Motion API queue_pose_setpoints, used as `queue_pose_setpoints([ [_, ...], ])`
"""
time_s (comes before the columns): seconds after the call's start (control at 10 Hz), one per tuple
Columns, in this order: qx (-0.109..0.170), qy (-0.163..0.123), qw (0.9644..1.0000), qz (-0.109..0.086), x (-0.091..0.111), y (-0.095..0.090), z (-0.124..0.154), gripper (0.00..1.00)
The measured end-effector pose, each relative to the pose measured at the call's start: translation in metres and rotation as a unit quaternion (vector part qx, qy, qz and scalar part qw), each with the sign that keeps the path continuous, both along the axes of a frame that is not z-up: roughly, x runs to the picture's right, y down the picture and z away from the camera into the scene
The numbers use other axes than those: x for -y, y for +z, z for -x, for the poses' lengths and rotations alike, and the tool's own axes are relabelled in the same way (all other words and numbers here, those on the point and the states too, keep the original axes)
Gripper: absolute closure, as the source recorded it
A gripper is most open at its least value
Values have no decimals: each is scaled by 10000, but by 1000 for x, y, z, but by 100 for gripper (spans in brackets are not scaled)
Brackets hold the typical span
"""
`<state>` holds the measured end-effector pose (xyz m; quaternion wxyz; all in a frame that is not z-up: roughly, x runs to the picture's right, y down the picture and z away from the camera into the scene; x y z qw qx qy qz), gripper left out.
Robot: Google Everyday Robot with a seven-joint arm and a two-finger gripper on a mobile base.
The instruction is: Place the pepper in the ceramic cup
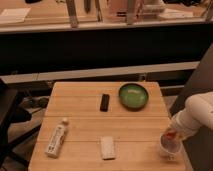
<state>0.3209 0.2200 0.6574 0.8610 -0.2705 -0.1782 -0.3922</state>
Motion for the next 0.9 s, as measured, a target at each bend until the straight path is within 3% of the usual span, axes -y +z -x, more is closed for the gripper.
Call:
queue_pose_setpoints([
  [0.6, 60, 61, 9998, 162, -19, -3, -1, 34],
  [0.7, 67, 60, 9998, 175, -21, -3, -1, 27],
  [0.9, 73, 46, 9998, 182, -22, -5, 0, 25],
])
